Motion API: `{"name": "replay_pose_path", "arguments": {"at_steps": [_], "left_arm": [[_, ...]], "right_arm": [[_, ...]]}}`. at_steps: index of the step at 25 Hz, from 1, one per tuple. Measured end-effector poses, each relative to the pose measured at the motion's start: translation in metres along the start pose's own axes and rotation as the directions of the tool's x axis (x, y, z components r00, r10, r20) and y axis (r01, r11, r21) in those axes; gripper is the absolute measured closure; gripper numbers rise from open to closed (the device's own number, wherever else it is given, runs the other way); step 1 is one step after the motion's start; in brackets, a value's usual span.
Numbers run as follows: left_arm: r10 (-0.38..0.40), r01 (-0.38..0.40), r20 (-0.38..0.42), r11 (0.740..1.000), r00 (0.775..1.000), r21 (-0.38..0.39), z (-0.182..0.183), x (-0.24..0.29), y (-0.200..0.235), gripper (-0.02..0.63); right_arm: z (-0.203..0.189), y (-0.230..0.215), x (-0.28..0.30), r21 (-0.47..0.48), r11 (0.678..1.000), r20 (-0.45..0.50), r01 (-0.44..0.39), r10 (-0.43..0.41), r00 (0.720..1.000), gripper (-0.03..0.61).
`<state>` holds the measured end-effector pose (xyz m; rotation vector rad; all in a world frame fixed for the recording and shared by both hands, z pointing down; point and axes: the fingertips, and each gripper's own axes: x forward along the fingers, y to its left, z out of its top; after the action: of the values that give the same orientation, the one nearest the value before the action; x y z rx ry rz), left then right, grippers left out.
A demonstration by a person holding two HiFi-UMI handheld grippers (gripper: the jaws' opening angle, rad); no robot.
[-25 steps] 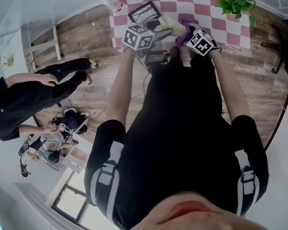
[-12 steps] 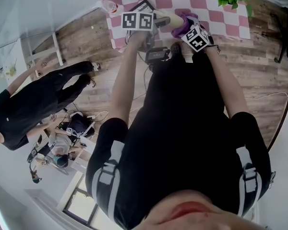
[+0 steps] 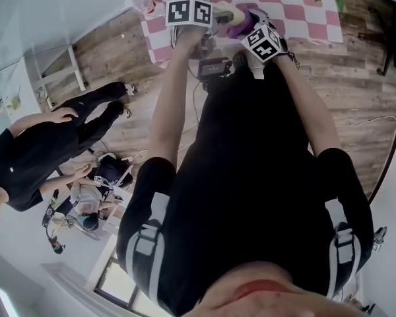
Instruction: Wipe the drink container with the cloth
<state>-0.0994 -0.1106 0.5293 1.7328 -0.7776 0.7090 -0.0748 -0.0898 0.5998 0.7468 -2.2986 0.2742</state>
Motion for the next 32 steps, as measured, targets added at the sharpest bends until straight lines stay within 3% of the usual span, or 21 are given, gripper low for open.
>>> {"name": "replay_pose_path", "arguments": {"at_steps": [7, 17, 22, 26, 32], "left_arm": [[0.002, -0.001, -0.041, 1.000, 0.999, 0.029, -0.001, 0.000, -0.005, 0.341], [0.023, -0.019, -0.061, 0.998, 0.998, 0.061, -0.002, 0.001, -0.012, 0.342], [0.028, -0.023, -0.053, 0.994, 0.998, 0.107, -0.004, 0.001, -0.014, 0.342], [0.025, -0.015, -0.057, 0.987, 0.998, 0.159, -0.004, 0.000, -0.017, 0.342], [0.018, -0.006, -0.071, 0.986, 0.997, 0.166, -0.006, 0.000, -0.014, 0.342]], "right_arm": [[0.030, -0.001, -0.004, -0.075, 0.996, 0.044, 0.045, -0.042, 0.998, 0.219], [0.060, -0.003, -0.014, -0.036, 0.994, 0.150, 0.104, -0.098, 0.984, 0.220], [0.074, -0.002, -0.022, -0.005, 0.997, 0.214, 0.075, -0.073, 0.974, 0.221], [0.073, -0.001, -0.025, 0.030, 1.000, 0.238, 0.002, -0.009, 0.971, 0.221], [0.047, 0.001, -0.017, 0.027, 1.000, 0.181, -0.010, 0.005, 0.984, 0.221]]}}
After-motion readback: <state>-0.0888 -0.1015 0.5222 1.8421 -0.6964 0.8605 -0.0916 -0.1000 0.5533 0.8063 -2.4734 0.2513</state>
